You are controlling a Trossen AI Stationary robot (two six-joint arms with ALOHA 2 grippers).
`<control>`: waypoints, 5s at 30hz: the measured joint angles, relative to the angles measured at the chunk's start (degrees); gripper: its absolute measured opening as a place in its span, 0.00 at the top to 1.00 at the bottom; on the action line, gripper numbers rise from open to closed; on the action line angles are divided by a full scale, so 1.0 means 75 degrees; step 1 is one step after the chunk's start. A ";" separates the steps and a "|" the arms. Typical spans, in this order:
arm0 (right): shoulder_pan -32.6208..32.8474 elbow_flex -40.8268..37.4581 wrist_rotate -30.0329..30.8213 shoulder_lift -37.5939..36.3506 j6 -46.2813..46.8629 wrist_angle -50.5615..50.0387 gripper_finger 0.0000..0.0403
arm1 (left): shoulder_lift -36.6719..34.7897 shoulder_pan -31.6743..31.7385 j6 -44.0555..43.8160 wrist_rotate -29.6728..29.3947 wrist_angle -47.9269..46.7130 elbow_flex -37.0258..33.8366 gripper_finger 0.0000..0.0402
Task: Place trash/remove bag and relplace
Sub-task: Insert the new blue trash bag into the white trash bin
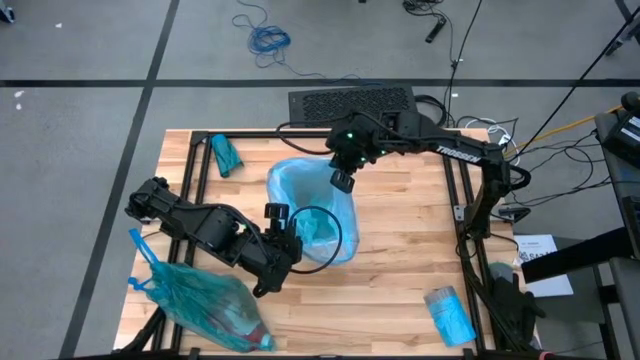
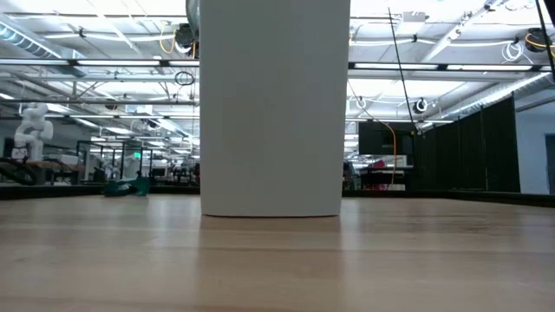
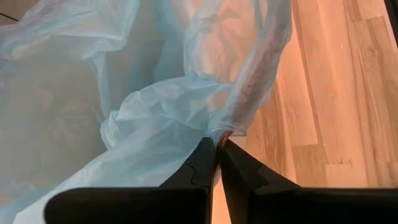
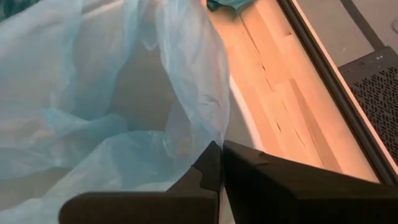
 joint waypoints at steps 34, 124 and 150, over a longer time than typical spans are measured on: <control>-0.1124 -0.1701 -0.0573 -0.0536 -0.0126 0.0077 1.00 | -0.0003 0.0291 0.0044 0.0178 0.0198 0.0000 0.94; -0.1408 -0.2664 -0.3227 -0.1876 0.0118 0.2490 0.93 | 0.0024 0.0380 -0.0276 0.0500 0.0449 -0.0003 0.94; 0.0900 -0.2658 -0.3461 -0.0927 0.0261 0.3052 1.00 | -0.0117 0.0335 -0.0618 0.1041 0.0417 -0.0006 0.94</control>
